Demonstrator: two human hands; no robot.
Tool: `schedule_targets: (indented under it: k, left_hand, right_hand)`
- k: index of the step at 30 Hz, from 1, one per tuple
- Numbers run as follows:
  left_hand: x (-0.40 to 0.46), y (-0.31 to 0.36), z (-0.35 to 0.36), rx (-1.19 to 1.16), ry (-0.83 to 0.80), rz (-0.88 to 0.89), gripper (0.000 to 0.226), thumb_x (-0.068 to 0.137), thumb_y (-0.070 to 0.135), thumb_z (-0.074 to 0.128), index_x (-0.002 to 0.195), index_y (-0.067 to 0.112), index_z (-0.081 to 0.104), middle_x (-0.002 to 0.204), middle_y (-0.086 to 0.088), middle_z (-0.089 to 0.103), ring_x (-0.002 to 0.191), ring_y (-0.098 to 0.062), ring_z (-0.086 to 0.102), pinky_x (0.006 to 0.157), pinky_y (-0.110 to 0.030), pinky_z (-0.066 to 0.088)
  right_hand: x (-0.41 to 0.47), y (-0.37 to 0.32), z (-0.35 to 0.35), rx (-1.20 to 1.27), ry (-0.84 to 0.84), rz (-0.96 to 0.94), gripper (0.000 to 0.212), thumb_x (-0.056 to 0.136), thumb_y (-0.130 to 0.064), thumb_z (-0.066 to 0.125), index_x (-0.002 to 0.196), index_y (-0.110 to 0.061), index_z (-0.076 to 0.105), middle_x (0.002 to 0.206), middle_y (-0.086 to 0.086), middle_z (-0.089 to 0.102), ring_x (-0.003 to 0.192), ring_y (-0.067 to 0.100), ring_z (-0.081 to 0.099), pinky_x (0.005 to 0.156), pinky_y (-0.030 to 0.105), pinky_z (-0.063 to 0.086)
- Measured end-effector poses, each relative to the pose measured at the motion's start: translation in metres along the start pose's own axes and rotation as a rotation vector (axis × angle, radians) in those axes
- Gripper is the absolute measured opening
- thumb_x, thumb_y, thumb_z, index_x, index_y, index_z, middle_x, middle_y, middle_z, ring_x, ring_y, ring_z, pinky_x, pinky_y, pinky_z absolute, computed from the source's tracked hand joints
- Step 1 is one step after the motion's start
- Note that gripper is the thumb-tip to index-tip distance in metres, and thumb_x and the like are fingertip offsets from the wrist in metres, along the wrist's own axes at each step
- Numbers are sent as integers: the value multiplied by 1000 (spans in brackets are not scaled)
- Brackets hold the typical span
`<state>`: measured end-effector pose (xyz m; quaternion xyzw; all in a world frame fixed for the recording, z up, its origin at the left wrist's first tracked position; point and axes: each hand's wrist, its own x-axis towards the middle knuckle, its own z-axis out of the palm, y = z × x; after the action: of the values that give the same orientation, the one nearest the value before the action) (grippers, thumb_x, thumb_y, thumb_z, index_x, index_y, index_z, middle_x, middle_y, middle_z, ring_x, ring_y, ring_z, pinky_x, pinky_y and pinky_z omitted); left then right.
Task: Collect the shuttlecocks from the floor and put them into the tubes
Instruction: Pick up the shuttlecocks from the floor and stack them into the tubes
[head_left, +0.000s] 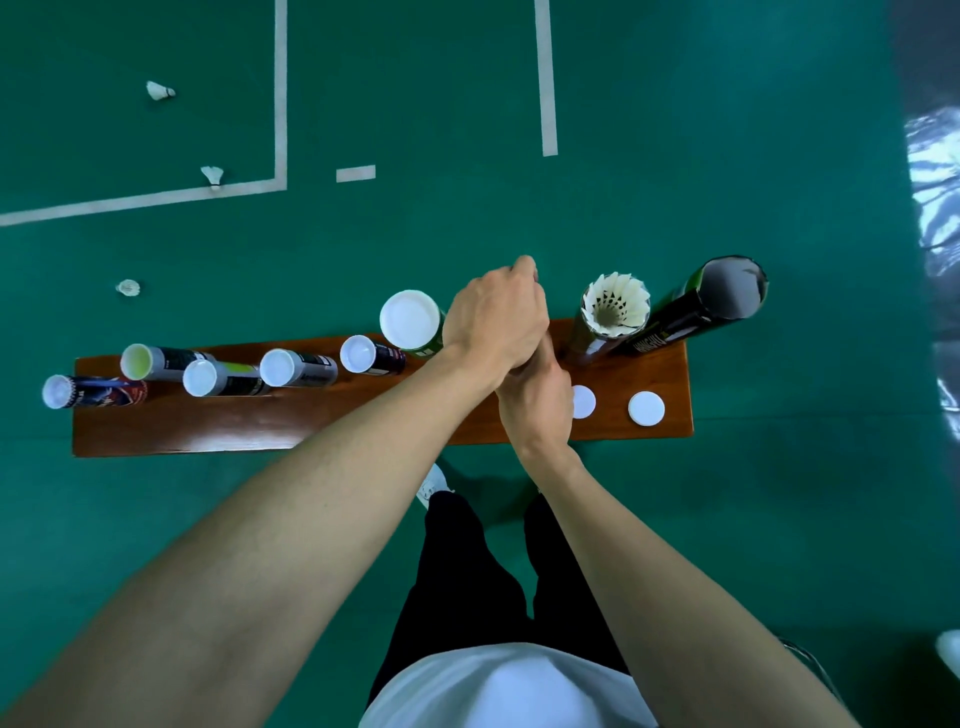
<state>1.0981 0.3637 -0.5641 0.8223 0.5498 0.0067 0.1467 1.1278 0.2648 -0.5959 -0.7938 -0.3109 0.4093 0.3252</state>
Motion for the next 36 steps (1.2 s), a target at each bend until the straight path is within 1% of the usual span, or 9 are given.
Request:
schedule_targets:
  k: [4, 8, 13, 16, 19, 23, 27, 31, 36]
  left_hand:
    - [5, -2, 1, -40, 12, -19, 28, 101, 27, 34, 105, 16, 60, 93, -6, 72, 77, -31, 64, 63, -40, 49]
    - [9, -6, 2, -51, 4, -22, 28, 100, 27, 34, 105, 18, 61, 95, -3, 72, 79, -30, 64, 67, -39, 48]
    - [7, -8, 5, -73, 27, -4, 27, 96, 24, 37, 108, 21, 61, 97, -1, 73, 81, -28, 66, 67, -37, 47]
    - [8, -9, 4, -110, 43, -1, 25, 93, 22, 39, 104, 22, 62, 94, 2, 73, 80, -27, 65, 67, -36, 45]
    - [2, -6, 8, -115, 44, 67, 24, 92, 22, 36, 95, 23, 60, 89, 6, 70, 74, -24, 62, 63, -34, 41]
    - [1, -1, 8, -107, 18, 78, 21, 92, 21, 36, 91, 23, 56, 86, 5, 68, 70, -26, 59, 63, -38, 47]
    - [5, 8, 4, -98, -32, 100, 17, 95, 20, 38, 93, 21, 55, 88, 2, 68, 71, -26, 57, 64, -39, 46]
    - [5, 12, 0, -108, -53, 92, 19, 98, 22, 39, 98, 18, 57, 92, 1, 69, 72, -25, 56, 63, -37, 43]
    - [-4, 12, -4, -86, 13, 123, 21, 103, 29, 39, 88, 18, 51, 76, 5, 61, 63, -22, 55, 57, -33, 35]
  right_hand:
    - [5, 1, 3, 25, -3, -12, 47, 84, -29, 57, 130, -28, 51, 87, 8, 73, 72, 42, 61, 63, 56, 53]
    - [7, 1, 8, 60, -12, 11, 49, 86, -24, 59, 134, -31, 50, 85, 7, 72, 75, 42, 61, 67, 56, 54]
    - [8, 4, 11, 59, 1, 0, 52, 86, -19, 60, 136, -30, 50, 76, 4, 70, 66, 38, 58, 61, 54, 53]
    - [9, 5, 13, 66, 0, -6, 52, 85, -22, 60, 135, -30, 50, 71, 0, 69, 62, 34, 57, 57, 51, 52]
    - [8, 13, 10, 44, 22, -26, 46, 85, -24, 57, 130, -21, 54, 71, 3, 68, 62, 35, 58, 57, 53, 51]
    - [5, 18, 7, 35, 53, -11, 45, 82, -24, 51, 126, -19, 57, 70, 0, 68, 62, 33, 59, 55, 51, 51]
    - [8, 16, -1, 10, 60, 3, 31, 86, -24, 58, 116, -15, 59, 71, -6, 67, 66, 30, 61, 56, 45, 52]
    - [6, 15, -7, -15, 47, 22, 34, 84, -33, 57, 112, -15, 59, 68, -11, 62, 66, 28, 60, 56, 40, 50]
    - [3, 18, -6, -9, 34, 25, 31, 88, -27, 60, 118, -19, 57, 78, -1, 72, 67, 31, 64, 56, 40, 50]
